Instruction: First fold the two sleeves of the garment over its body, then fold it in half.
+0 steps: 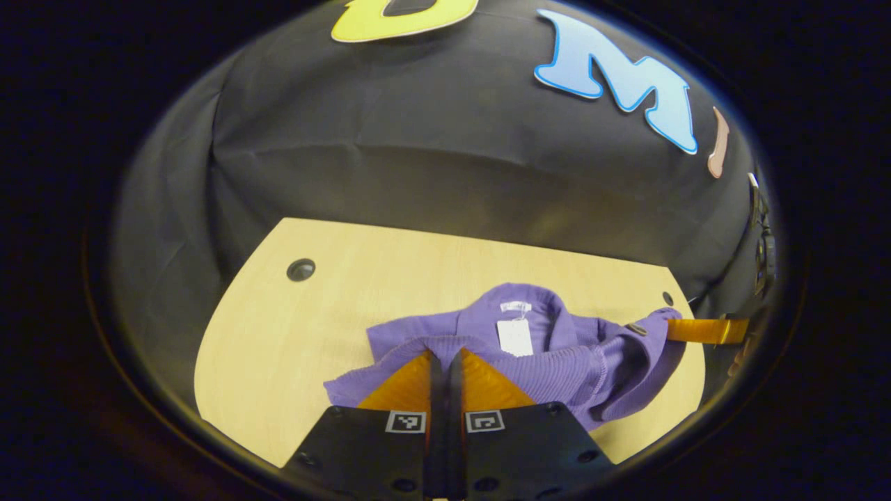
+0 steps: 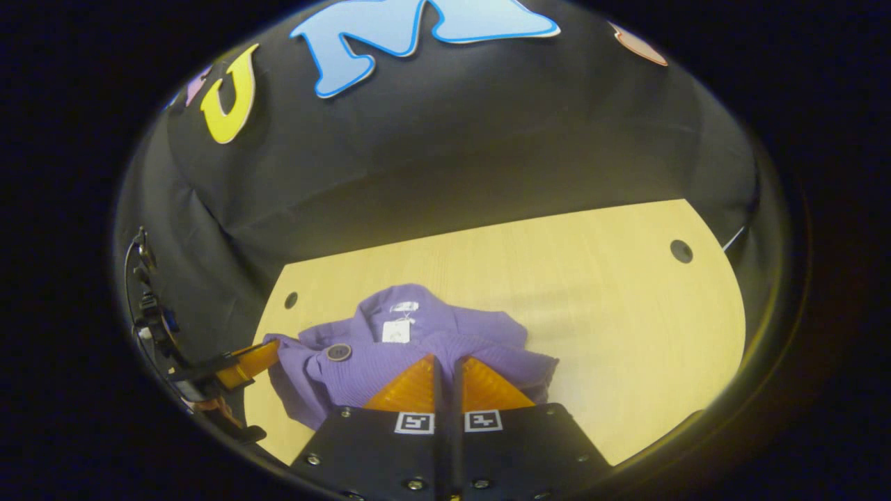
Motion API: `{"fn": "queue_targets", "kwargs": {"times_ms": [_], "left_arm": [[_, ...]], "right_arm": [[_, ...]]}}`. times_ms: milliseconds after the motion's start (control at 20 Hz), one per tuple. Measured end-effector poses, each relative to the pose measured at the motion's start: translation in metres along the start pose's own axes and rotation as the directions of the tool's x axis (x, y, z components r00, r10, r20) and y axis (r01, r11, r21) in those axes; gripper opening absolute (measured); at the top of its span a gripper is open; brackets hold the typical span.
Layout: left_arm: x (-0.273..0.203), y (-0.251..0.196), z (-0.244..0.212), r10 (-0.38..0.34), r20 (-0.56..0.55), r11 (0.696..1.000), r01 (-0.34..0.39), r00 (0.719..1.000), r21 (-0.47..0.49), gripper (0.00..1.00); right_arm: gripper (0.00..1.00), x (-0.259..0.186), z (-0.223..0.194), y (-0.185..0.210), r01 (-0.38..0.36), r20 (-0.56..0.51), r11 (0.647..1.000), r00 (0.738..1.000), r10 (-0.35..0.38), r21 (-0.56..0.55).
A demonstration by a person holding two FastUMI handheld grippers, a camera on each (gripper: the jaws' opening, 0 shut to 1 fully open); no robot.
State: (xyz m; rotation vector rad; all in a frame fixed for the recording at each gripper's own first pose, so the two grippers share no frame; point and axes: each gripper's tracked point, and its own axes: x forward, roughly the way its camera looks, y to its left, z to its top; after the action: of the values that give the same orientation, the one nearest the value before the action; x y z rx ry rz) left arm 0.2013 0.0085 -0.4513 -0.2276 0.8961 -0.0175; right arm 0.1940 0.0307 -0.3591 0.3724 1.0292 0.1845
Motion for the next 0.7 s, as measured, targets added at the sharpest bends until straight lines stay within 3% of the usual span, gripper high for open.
{"fn": "queue_targets", "kwargs": {"times_ms": [400,700], "left_arm": [[0.067,-0.01,0.038,-0.016,0.103,1.0,0.014,0.995,0.025,0.06],[0.115,-0.005,0.023,0.009,0.083,1.0,-0.011,0.996,0.019,0.06]], "right_arm": [[0.01,0.068,0.018,-0.031,0.037,0.021,0.997,0.999,-0.038,0.065],[0.02,0.12,0.011,-0.047,0.059,0.013,0.996,0.998,-0.06,0.063]]}}
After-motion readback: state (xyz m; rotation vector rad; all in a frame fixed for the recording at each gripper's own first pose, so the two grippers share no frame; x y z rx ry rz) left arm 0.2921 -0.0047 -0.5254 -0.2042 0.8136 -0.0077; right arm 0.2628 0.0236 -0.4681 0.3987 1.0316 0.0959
